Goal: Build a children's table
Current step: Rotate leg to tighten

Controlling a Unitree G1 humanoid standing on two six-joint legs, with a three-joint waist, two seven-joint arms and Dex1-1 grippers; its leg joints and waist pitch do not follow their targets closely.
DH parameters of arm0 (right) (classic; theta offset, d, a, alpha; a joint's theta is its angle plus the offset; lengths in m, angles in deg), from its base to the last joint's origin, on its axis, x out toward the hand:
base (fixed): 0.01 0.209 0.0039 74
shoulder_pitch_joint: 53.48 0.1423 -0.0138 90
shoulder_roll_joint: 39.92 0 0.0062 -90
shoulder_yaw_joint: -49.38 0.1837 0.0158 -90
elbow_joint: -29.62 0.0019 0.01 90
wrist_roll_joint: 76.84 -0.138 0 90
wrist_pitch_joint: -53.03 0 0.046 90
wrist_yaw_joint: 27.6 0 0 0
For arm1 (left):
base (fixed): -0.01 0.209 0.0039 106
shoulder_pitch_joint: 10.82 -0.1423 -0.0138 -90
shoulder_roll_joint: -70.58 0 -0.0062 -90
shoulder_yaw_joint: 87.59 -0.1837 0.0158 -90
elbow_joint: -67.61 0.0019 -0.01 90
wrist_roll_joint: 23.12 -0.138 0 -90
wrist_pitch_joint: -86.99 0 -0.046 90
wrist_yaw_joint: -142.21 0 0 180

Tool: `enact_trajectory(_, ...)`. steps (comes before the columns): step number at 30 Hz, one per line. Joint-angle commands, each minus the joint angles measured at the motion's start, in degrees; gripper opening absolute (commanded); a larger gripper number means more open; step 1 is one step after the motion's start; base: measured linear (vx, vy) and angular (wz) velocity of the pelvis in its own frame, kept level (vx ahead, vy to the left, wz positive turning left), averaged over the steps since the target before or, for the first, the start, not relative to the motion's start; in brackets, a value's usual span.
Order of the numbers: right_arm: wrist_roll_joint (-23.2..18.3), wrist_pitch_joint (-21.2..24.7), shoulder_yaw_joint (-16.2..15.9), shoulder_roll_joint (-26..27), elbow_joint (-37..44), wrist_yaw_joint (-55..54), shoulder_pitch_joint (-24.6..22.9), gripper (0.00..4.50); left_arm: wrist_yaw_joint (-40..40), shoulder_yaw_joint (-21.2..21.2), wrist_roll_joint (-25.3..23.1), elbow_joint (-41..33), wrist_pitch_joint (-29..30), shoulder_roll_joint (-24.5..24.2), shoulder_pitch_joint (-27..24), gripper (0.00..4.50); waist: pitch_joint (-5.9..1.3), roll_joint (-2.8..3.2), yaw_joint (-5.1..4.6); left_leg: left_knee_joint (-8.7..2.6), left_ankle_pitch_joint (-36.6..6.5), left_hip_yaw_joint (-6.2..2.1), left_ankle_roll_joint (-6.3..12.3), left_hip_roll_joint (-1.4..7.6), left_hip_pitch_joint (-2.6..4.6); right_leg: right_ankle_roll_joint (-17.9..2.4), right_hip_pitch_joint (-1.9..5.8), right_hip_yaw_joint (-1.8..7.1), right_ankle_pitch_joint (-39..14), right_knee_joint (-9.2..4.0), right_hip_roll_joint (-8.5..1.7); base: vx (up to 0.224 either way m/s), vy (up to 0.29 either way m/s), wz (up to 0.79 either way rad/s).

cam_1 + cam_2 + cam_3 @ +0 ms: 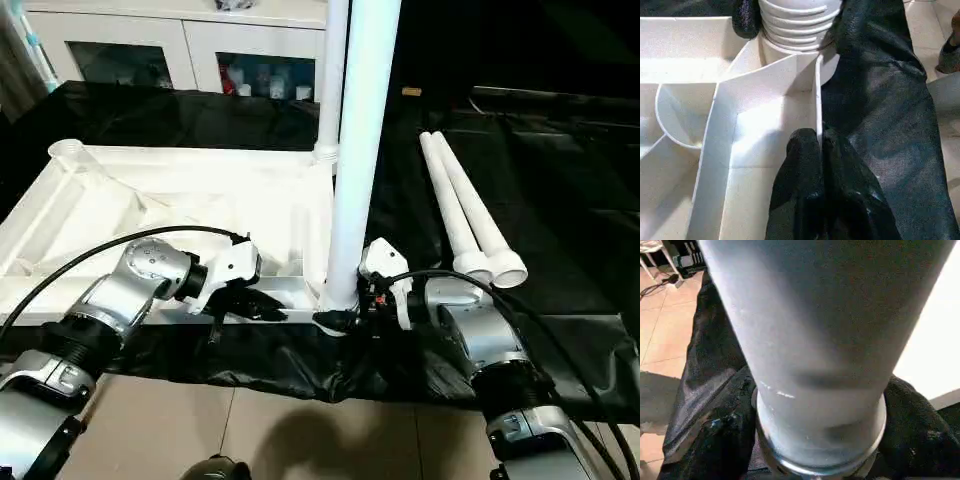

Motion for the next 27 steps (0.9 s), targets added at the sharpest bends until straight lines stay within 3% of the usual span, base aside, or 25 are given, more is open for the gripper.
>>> enact_trajectory(1,-0.25,0.75,-1.54,0.49,2.09,1.11,-0.80,2.89,1.26,-1.57,0.70,-0.12,-1.13,1.08,1.19,0.00,-4.13,-0.40,-0.11,-3.71,-12.07,-1.67,2.74,3.84,1.63,-13.54,2.43,2.82,-9.50,-3.94,-4.99,0.000,0.000,0.00)
enact_trajectory(6,-0.93,1.37,-1.18,1.00,3.31,0.32,-2.00,2.83,0.99,-1.12,0.62,0.45,-1.06,1.31,1.07,0.00,-4.10,-0.44,-0.06,-3.76,-12.46,-1.71,2.53,3.87,1.66,-13.23,2.42,2.82,-10.42,-4.02,-5.00,0.000,0.000,0.00)
enact_trajectory(11,-1.46,0.72,1.54,3.92,2.18,-6.03,-2.39,2.81,-4.20,-0.02,-0.05,1.24,0.83,3.06,1.36,0.00,-3.98,-0.41,-0.30,-3.98,-14.11,-1.77,1.54,3.89,1.76,-13.05,2.23,2.86,-12.25,-4.24,-5.05,0.000,0.000,0.00)
enact_trajectory(15,1.02,-0.30,7.08,10.64,-5.81,-26.68,0.54,2.80,-15.71,1.87,-1.75,4.65,4.56,7.76,3.41,0.00,-3.86,-0.50,-1.10,-4.21,-15.83,-2.09,-0.93,3.62,1.91,-11.92,2.09,2.94,-17.33,-4.70,-5.38,0.000,0.000,0.00)
enact_trajectory(17,1.45,-0.22,8.00,12.45,-7.86,-31.42,1.66,2.80,-18.73,2.21,-2.10,5.20,5.77,9.46,4.07,0.00,-3.88,-0.37,-1.35,-4.28,-15.99,-2.23,-1.24,3.56,1.84,-11.58,2.28,2.83,-17.53,-4.76,-5.30,0.000,0.000,0.00)
enact_trajectory(21,2.03,0.79,11.29,17.82,-14.18,-46.69,6.12,2.79,-27.76,3.17,-3.08,7.46,8.09,13.66,6.07,0.00,-4.12,-0.20,-2.21,-4.00,-13.93,-1.97,-0.40,3.27,1.68,-12.60,2.38,2.95,-11.85,-4.43,-5.02,0.000,0.000,0.00)
enact_trajectory(26,4.11,-3.17,10.99,21.43,-17.09,-52.31,7.61,2.79,-31.35,3.34,-3.53,7.38,8.23,16.31,6.06,0.00,-4.33,0.07,-2.21,-3.89,-11.64,-1.84,0.78,3.24,1.63,-13.20,2.60,2.83,-6.61,-4.14,-4.87,0.000,0.000,0.00)
enact_trajectory(27,4.31,-3.82,10.87,21.85,-17.34,-52.37,7.68,3.14,-31.37,3.30,-3.60,7.09,8.14,16.60,5.87,0.00,-4.40,0.03,-2.19,-3.85,-11.48,-1.84,0.98,3.23,1.64,-13.24,2.69,2.81,-6.03,-4.08,-4.86,0.000,0.000,0.00)
